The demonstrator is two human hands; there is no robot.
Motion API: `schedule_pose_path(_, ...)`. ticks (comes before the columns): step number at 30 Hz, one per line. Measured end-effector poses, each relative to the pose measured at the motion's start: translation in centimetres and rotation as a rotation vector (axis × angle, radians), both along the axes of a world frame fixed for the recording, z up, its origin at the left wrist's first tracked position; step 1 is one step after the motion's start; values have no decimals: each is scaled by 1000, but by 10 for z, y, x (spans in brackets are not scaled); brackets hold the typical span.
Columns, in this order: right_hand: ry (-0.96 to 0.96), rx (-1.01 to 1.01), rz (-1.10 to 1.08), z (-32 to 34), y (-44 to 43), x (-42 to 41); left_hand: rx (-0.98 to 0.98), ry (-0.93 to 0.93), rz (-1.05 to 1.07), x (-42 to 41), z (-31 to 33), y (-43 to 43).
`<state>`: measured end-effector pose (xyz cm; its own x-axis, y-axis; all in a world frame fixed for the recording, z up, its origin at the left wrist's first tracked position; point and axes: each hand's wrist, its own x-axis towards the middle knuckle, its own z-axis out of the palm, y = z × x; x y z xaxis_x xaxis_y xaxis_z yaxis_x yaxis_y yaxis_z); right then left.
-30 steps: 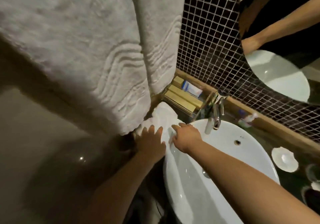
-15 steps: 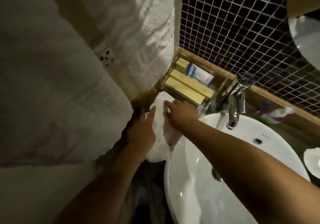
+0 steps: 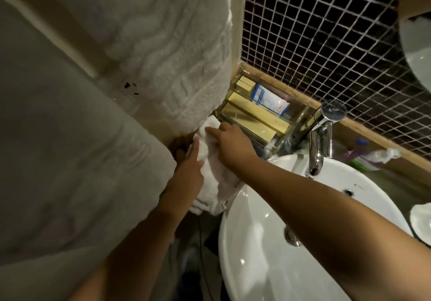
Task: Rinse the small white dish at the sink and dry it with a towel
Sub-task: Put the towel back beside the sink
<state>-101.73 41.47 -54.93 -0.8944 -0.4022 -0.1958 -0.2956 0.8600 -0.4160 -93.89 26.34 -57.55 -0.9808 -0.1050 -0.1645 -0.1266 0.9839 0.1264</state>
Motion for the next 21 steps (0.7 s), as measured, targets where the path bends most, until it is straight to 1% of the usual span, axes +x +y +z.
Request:
schedule_pose_path(2, 46, 61, 13, 3, 4, -6, -63, -16, -34, 2, 3, -1)
schedule_pose_path(4, 34, 151, -24, -2, 15, -6, -92, -61, -69, 13, 2, -2)
schedule_pose_path(6, 26, 209, -51, -7, 26, 0, -57, -16, -113, 28, 4, 2)
schedule_pose_path(8, 37, 207, -31, -10, 35, 7, 3, 32, -195, 43, 6, 8)
schedule_pose_path(9, 30, 196, -21, -11, 36, 10, 20, 27, -224, 50, 6, 11)
schedule_pose_path(11, -36, 194, -27, -10, 35, 13, 33, -45, -231, 60, 2, 16)
schedule_pose_path(13, -126, 215, -33, -11, 31, 16, 13, -105, -207, 62, -6, 19)
schedule_pose_path(15, -170, 215, -31, -14, 27, 21, -16, -127, -215, 60, -12, 21)
schedule_pose_path(18, -188, 169, -47, -18, 28, 23, -49, -116, -236, 62, -23, 20)
schedule_pose_path(21, -179, 170, -27, -20, 29, 22, -100, -89, -266, 73, -33, 21)
